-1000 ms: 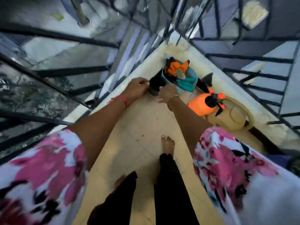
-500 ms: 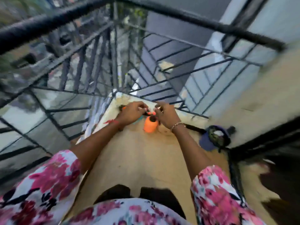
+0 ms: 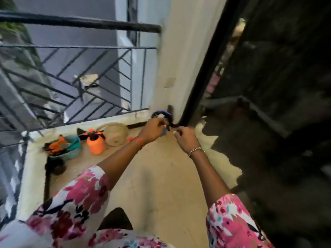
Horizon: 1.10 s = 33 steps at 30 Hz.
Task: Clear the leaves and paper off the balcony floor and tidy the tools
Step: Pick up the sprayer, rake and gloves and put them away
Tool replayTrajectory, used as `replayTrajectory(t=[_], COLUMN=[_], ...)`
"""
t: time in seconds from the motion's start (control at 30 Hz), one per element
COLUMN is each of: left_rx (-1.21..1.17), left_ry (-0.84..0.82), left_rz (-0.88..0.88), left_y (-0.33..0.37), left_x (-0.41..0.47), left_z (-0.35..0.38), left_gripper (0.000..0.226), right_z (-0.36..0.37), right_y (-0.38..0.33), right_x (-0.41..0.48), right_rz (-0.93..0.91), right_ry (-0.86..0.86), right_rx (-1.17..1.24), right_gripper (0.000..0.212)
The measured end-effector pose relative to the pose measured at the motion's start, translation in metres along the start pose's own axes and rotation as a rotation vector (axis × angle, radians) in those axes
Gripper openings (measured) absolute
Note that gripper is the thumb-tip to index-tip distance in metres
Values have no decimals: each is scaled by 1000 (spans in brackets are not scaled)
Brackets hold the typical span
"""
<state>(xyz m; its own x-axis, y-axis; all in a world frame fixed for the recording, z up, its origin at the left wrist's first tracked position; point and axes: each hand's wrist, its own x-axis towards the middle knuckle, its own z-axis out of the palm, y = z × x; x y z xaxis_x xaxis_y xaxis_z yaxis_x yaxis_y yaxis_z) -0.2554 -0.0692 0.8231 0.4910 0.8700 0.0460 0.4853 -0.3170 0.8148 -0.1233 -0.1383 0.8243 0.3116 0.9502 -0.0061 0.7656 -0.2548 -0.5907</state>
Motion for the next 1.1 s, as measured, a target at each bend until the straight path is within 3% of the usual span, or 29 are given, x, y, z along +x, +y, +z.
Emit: replayTrajectory(t=[0.33, 0.77, 0.9, 1.1], left_rx=[168, 265, 311, 521], left_ry=[-403, -879, -1024, -1164], left_rz=[212, 513, 563, 686], left_y=[60, 36, 20, 6], left_x=[11, 68, 70, 92], left_z=[101, 162, 192, 251], left_gripper=[26, 35, 52, 75], right_z=[-54, 24, 46, 69], right_y=[75, 121, 128, 173], right_x=[-49, -55, -66, -67], right_rz=[320, 982, 1132, 1332], right_ry=[198, 432, 489, 421], right_rx=[59, 300, 318, 343], right_gripper=[24, 26, 28, 39])
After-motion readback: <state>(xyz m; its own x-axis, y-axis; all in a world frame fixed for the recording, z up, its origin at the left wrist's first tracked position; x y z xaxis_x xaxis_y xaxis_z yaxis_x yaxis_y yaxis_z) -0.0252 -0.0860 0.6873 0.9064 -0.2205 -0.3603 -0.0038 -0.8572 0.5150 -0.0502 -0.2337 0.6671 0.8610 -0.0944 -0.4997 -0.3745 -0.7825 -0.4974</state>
